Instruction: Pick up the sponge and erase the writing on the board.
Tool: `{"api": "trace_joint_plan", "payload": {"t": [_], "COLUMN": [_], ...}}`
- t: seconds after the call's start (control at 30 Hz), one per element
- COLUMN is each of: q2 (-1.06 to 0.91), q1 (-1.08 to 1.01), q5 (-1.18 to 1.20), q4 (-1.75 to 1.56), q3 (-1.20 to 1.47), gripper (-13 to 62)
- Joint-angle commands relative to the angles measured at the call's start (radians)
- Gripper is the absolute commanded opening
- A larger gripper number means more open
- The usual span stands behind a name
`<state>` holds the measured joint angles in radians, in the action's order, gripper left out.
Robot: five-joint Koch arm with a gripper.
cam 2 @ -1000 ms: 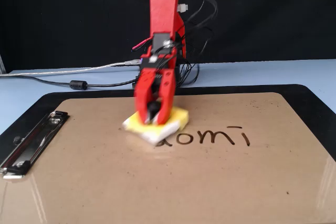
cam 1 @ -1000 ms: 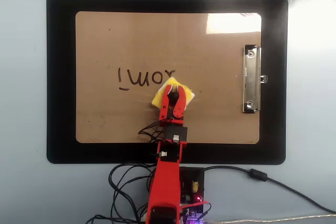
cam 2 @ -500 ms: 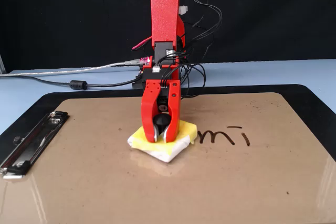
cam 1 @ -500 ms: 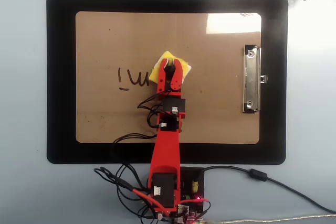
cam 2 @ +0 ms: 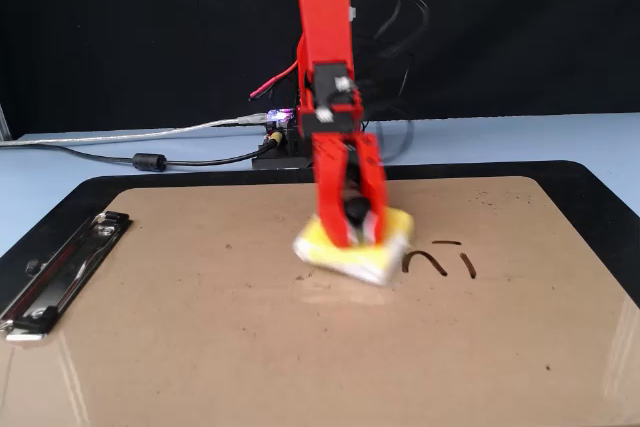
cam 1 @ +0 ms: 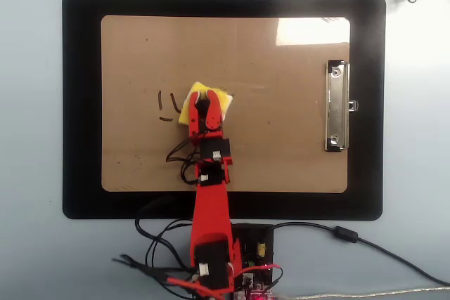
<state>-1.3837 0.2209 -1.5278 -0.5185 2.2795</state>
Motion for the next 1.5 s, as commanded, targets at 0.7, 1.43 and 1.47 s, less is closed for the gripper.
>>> {"api": "trace_joint_plan", "payload": {"t": [0.7,1.43,1.47], "q2": [-0.008,-0.233,-0.288], "q1": [-0.138,-0.012,-0.011], "q5": [-0.04,-0.137,-0.137], "q4": [0.04,0.345,0.344], "q3": [0.017,0.107,0.166], "gripper": [-8.0,-8.0,-8.0]}}
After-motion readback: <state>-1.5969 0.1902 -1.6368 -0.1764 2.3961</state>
